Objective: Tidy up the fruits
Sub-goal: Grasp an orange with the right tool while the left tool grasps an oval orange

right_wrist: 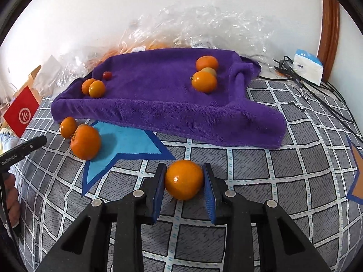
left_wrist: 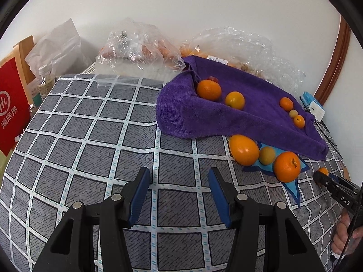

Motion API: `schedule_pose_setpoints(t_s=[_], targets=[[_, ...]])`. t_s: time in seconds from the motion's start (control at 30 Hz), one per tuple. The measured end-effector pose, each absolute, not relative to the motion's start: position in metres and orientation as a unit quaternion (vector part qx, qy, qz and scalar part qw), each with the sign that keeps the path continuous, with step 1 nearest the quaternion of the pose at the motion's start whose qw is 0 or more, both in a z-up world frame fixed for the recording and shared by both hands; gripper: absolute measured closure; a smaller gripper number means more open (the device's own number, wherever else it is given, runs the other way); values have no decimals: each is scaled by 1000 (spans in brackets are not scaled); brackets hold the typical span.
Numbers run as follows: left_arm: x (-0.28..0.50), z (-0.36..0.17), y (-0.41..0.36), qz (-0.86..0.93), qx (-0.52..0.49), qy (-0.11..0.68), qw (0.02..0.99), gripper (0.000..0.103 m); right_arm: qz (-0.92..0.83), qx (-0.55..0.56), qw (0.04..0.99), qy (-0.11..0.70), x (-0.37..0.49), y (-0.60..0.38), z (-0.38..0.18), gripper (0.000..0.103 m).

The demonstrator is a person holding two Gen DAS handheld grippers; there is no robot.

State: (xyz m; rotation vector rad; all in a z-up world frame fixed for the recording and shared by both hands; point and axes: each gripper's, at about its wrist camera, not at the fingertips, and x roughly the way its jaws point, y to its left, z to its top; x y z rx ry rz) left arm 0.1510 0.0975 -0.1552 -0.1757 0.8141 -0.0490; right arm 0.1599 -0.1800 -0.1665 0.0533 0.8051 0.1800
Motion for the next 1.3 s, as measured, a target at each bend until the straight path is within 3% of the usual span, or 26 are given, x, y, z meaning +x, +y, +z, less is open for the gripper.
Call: schedule_pose_setpoints(t_s=[0.47,0.7,1.0,1.07,1.13,1.3], targets=[[150,-150,100,-38,-110,405,907,51,65,28,922,380,155,-186,-163,71],[161,-122,63,-67,-112,400,907,50,59,38,922,381,156,-190,-163,71],[207,-149,34,-46,-133,436,889,51,55,56,920,383,157,-195,-164,71],[204,-152,33,-45,-124,414,901,55,59,57,920,384,159,-195,-164,71],[202,-151,29,-37,-101,416,903,70,59,55,919,387,160,-193,-165,71],[191,-153,31,-55,-113,406,905,70,61,42,920,384,159,-188,-164,71]])
